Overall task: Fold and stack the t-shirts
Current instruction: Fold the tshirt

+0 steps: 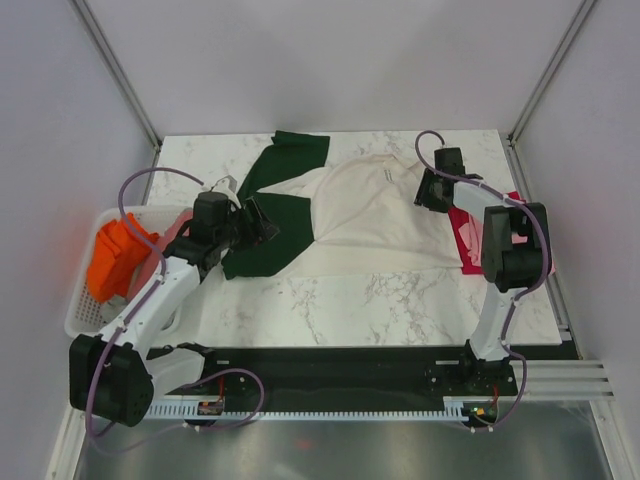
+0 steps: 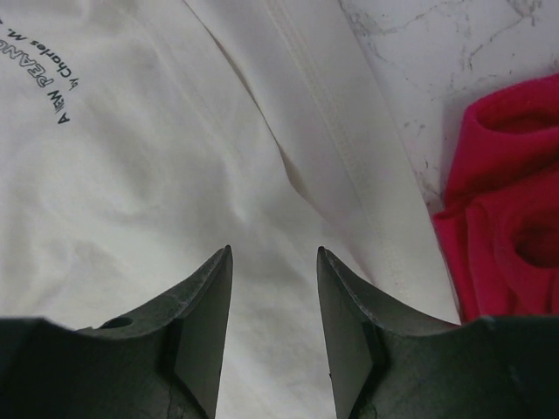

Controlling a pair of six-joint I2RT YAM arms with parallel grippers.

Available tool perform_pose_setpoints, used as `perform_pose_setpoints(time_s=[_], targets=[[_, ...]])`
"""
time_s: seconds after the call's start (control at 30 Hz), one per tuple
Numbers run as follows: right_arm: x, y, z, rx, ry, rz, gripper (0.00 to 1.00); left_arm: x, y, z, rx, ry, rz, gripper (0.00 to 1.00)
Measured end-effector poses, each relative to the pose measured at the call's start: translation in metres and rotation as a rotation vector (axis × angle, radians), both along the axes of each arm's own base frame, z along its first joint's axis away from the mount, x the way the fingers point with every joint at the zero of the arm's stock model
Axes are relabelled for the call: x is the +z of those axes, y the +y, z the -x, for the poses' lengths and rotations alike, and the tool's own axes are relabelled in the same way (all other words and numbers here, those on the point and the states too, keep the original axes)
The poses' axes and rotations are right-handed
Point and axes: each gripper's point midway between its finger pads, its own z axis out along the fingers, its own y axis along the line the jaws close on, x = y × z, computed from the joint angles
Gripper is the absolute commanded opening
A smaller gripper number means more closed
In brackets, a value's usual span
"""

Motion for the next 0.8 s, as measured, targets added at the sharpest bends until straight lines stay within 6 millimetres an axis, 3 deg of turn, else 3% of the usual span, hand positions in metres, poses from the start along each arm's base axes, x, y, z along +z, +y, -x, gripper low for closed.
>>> perform_pose_setpoints(time_s=[0.2, 0.33, 0.5, 0.63, 0.8], targets=[[-0.009, -0.004, -0.008, -0.012, 0.016, 0.044, 0.54, -0.007, 0.016, 0.004, 0.068, -0.030, -0.039, 0.76], [-0.005, -0.006, -0.019, -0.021, 0.001, 0.064, 0.50, -0.006, 0.022, 0.003, 0.100, -0.046, -0.051, 0.75], [-0.016, -0.007, -0.022, -0.022, 0.017, 0.068, 0.34, -0.010, 0.022, 0.004, 0.104, -0.041, -0.050, 0.75], [-0.021, -0.007, -0.020, -0.018, 0.034, 0.074, 0.00, -0.014, 0.022, 0.005, 0.104, -0.031, -0.053, 0.74], [-0.019, -0.011, -0.019, -0.034, 0.033, 0.087, 0.00, -0.017, 0.023, 0.007, 0.104, -0.025, -0.055, 0.74]])
